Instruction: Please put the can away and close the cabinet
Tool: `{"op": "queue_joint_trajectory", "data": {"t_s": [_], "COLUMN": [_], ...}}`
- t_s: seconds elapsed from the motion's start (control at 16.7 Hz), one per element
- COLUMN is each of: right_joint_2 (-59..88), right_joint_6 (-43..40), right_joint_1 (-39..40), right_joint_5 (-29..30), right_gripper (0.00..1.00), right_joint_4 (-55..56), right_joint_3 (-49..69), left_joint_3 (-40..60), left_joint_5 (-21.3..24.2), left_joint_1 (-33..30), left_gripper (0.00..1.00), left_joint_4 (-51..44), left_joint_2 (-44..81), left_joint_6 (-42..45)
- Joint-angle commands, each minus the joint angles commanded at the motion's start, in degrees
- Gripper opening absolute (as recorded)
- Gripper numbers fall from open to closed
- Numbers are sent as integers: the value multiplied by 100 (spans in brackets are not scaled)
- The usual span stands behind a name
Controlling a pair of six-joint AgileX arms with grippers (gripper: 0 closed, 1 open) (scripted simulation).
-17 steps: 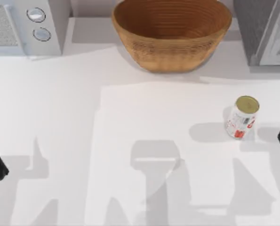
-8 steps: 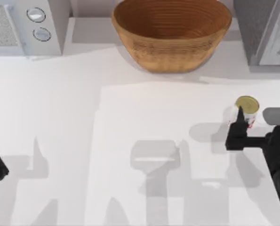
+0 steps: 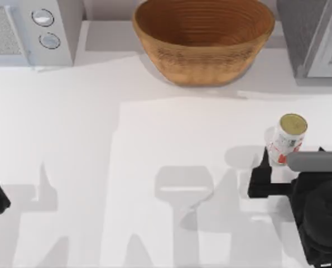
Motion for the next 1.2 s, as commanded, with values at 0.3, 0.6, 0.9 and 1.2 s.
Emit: {"op": "queue_joint_trajectory", "data": {"t_s": [0.3,0.6,0.9,1.2], "right_joint_2": [-1,190,462,472], "right_joint_6": [-3,-99,-219,-223], "right_joint_1": [-22,-333,-765,-781], "right_joint_5": [-6,-321,-736,-752], "right_gripper": [100,100,100,92], "right_joint_4": [-5,-239,-570,-582], "right_joint_3": [-21,490,1158,1183], "left_joint_3": [0,0,0,0], "left_joint_5": [0,0,0,0], "left_joint_1": [0,0,0,0], "left_gripper": [100,100,100,100], "left_joint_4": [0,0,0,0], "left_joint_2": [0,0,0,0], "left_joint_6": [0,0,0,0]}}
